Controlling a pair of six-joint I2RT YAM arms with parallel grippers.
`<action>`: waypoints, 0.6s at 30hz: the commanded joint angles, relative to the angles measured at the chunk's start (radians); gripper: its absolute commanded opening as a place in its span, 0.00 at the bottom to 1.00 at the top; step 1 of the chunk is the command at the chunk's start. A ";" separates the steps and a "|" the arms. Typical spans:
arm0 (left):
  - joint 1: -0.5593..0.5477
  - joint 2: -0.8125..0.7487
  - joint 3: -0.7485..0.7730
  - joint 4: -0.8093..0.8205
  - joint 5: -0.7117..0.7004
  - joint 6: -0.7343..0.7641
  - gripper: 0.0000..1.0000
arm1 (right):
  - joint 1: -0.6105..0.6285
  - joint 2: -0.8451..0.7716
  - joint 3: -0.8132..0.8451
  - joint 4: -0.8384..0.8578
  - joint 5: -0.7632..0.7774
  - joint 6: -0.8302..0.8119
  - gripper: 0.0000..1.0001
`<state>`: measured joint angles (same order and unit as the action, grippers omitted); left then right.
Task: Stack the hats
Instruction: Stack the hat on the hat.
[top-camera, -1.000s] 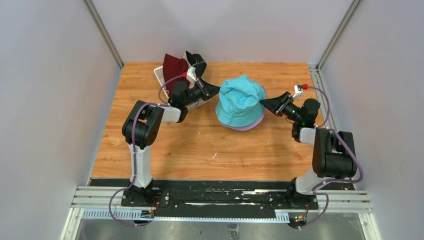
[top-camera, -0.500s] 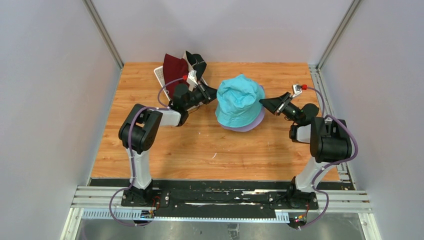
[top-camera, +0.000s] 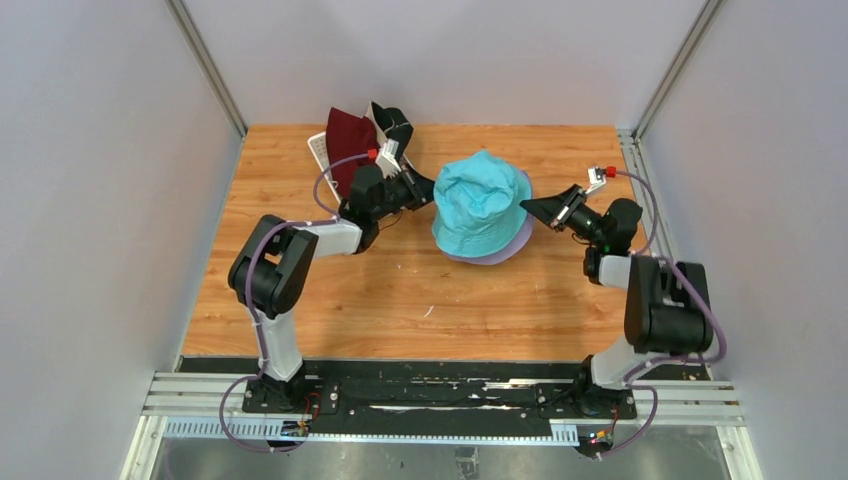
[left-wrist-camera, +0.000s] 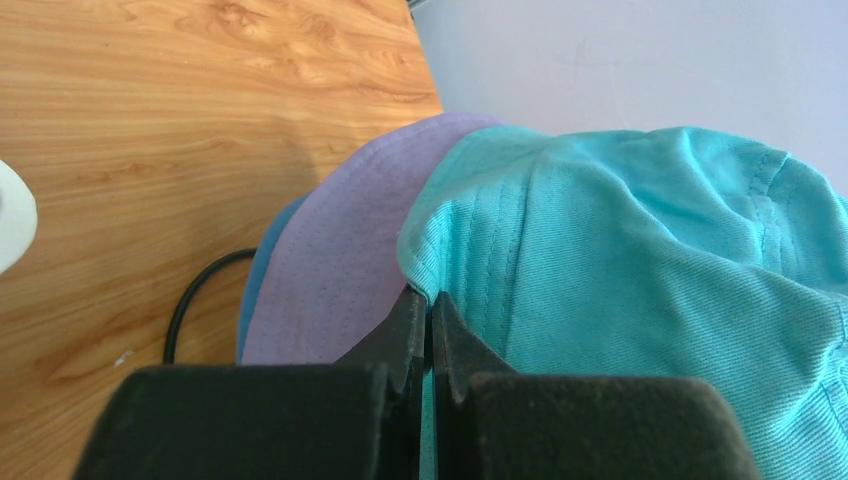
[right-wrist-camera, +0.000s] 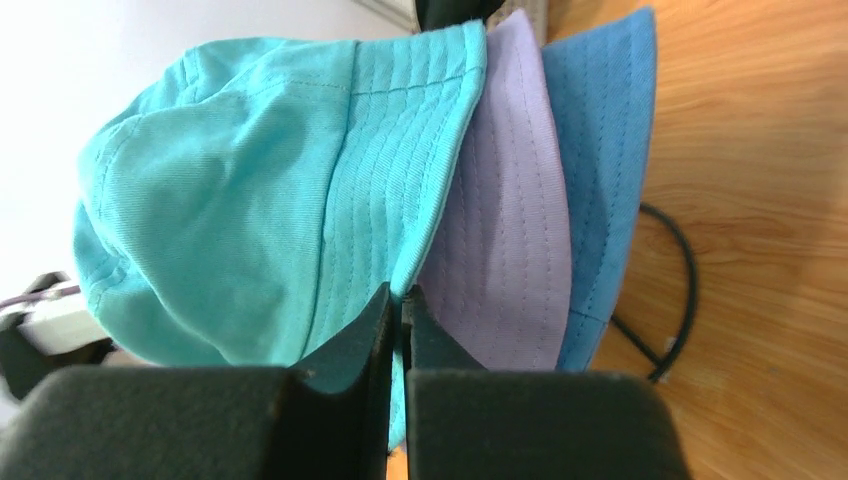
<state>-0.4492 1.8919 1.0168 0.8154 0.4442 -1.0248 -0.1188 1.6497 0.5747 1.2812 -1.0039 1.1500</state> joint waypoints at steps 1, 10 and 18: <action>-0.048 -0.042 -0.033 -0.108 -0.033 0.097 0.00 | 0.019 -0.244 0.047 -0.679 0.169 -0.470 0.01; -0.111 -0.086 -0.063 -0.205 -0.136 0.159 0.00 | 0.079 -0.343 0.182 -1.159 0.452 -0.718 0.00; -0.135 -0.130 -0.062 -0.279 -0.194 0.200 0.00 | 0.122 -0.310 0.227 -1.293 0.653 -0.782 0.01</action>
<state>-0.5598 1.7912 0.9684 0.6308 0.2836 -0.8833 -0.0185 1.3075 0.7853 0.1638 -0.5308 0.4595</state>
